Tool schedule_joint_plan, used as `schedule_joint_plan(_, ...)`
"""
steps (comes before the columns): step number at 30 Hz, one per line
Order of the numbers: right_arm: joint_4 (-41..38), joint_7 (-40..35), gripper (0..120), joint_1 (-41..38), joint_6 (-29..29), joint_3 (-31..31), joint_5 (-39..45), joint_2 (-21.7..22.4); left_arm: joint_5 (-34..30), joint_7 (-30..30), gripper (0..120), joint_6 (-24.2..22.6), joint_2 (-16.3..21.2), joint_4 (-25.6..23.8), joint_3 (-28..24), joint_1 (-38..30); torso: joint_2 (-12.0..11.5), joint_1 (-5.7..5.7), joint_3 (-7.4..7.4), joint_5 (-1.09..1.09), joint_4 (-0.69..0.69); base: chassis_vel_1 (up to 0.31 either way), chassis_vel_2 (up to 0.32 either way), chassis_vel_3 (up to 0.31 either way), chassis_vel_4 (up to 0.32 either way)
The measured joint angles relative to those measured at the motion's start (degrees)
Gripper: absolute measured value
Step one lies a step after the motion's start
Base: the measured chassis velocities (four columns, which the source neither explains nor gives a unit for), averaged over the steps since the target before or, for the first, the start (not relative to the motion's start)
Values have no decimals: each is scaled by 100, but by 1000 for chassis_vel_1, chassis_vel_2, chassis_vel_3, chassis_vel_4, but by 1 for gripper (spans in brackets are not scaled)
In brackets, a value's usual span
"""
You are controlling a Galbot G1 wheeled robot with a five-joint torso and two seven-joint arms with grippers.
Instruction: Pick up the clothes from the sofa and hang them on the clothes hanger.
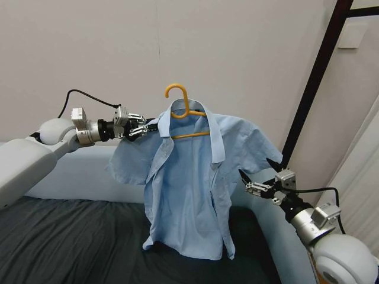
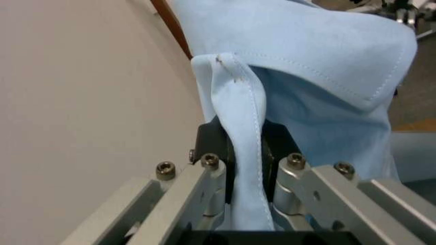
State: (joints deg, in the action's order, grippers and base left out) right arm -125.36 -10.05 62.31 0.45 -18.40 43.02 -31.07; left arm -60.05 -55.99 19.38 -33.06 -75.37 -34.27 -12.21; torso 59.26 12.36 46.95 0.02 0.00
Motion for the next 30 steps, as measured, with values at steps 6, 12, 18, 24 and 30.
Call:
schedule_joint_plan(6,296,1181,97,-103,179,-605,672,587,130,-210,7,201,-16,82,-6,3,0,0,0,-1,1,0,0,0,0)
schedule_joint_plan(12,559,1932,100,-313,140,-739,1177,1154,168,-277,7,285,-87,63,-6,29,0,0,0,0,0,0,0,0,0)
schedule_joint_plan(18,748,2495,100,-601,102,-623,1445,1600,190,-423,7,398,-228,97,-68,-44,0,0,0,1,0,0,0,0,0)
schedule_joint_plan(24,896,2919,100,-1106,-2,-358,1704,2040,313,-601,7,546,-450,147,-111,-68,0,0,0,1,2,0,0,0,0)
schedule_joint_plan(30,1009,3316,100,-1136,-88,-348,1870,2649,373,-699,7,633,-736,231,-120,8,0,0,0,0,-1,0,0,0,0)
